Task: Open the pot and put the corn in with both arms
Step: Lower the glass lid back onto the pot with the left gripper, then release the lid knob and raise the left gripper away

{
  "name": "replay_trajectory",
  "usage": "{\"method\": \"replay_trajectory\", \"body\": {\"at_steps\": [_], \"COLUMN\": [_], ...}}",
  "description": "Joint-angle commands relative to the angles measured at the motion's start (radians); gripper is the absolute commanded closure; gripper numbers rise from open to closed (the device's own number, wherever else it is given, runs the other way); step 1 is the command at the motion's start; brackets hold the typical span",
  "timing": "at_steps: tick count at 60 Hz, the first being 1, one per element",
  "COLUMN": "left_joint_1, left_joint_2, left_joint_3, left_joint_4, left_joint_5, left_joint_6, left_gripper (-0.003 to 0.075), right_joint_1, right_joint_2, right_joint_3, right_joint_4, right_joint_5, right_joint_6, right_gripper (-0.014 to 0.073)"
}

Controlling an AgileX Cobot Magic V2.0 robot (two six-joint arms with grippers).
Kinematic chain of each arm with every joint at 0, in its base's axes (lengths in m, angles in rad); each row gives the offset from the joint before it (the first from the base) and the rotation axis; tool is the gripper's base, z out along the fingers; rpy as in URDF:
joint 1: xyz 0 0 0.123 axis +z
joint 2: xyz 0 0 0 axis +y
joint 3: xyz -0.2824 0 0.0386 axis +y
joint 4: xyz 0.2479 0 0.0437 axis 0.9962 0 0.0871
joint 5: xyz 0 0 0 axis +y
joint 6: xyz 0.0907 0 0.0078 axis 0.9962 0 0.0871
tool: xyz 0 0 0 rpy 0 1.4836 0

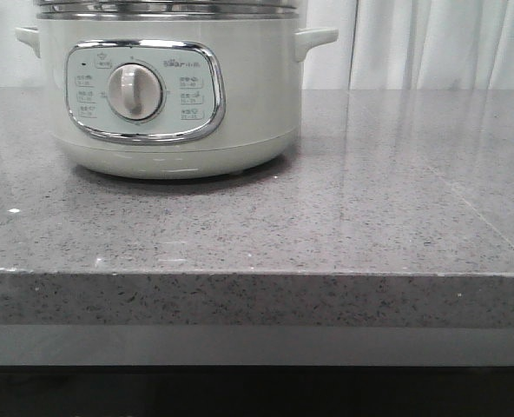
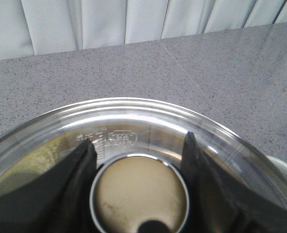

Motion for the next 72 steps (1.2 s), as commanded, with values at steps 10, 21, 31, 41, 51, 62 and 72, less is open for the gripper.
{"method": "replay_trajectory", "body": {"at_steps": [10,21,31,41,51,62,72], "left_joint_1": [-0.001,-0.001,-0.001,-0.001,-0.001,-0.001,-0.001], "left_joint_2": [-0.048,-0.097,-0.208,-0.359,-0.541,-0.735,-0.884], "left_joint_3": [-0.044,-0.044,-0.044,-0.034,0.127,0.364,0.553], "left_joint_4": [0.005,0.013,0.092,0.092,0.064,0.064,0.054], "left_joint_5": [-0.131,-0.078,0.062,0.281,0.287,0.223,0.197], "left_joint_6": [0.000,0.000,0.000,0.000,0.000,0.000,0.000], "left_gripper": [0.0267,0.0261,0.0260,0.0260,0.0260,0.0261,0.0260], "right_joint_1": [-0.005,-0.005,-0.005,-0.005,-0.005,-0.005,-0.005], "right_joint_2": [-0.007,-0.007,-0.007,-0.007,-0.007,-0.007,-0.007], "right_joint_3": [-0.026,-0.026,-0.026,-0.026,-0.026,-0.026,-0.026], "right_joint_4": [-0.006,-0.006,-0.006,-0.006,-0.006,-0.006,-0.006], "right_joint_5": [-0.083,-0.083,-0.083,-0.083,-0.083,-0.084,-0.070], "right_joint_6": [-0.007,-0.007,-0.007,-0.007,-0.007,-0.007,-0.007], "right_gripper": [-0.0019,-0.0019,-0.0019,-0.0019,-0.0019,-0.0019,-0.0019]}}
